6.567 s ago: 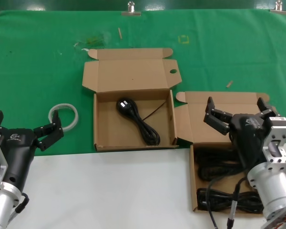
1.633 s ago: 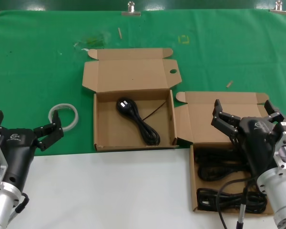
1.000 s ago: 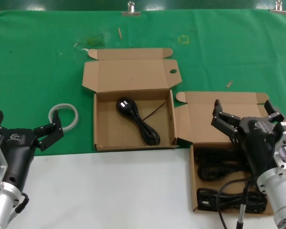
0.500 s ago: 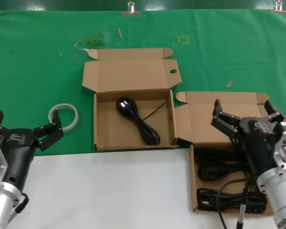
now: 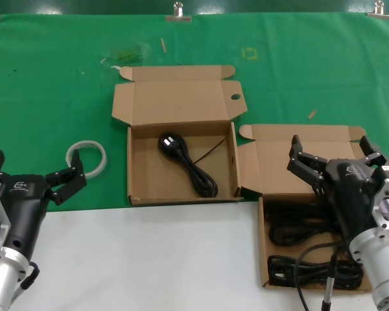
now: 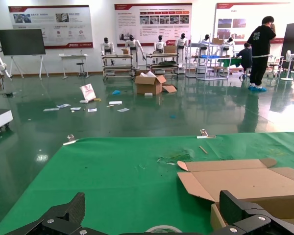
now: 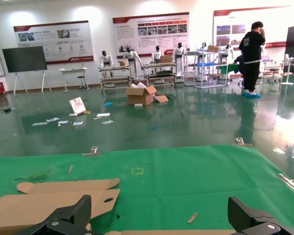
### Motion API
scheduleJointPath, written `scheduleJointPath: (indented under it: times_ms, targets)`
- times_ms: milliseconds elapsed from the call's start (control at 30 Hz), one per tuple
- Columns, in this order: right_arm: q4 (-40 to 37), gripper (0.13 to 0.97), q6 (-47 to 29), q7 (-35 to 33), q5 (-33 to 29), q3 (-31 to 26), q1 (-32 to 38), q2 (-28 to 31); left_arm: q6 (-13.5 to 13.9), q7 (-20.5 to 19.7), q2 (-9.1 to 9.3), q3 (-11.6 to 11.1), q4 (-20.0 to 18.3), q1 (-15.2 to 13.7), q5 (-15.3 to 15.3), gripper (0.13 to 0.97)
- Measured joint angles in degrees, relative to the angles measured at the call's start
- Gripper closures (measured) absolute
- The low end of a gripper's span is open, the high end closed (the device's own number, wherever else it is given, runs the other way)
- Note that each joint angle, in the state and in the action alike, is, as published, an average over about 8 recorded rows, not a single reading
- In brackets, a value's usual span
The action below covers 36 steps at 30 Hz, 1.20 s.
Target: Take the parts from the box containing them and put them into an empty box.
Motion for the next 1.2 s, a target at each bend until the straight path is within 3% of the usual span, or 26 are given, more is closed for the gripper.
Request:
scheduleJointPath:
  times_ms: [1200]
  targets:
    - [0.0,0.129,0.0,0.0,0.0,0.0,0.0,0.0,0.0,0.0,0.00,0.0,0.0,0.0,0.0,0.132]
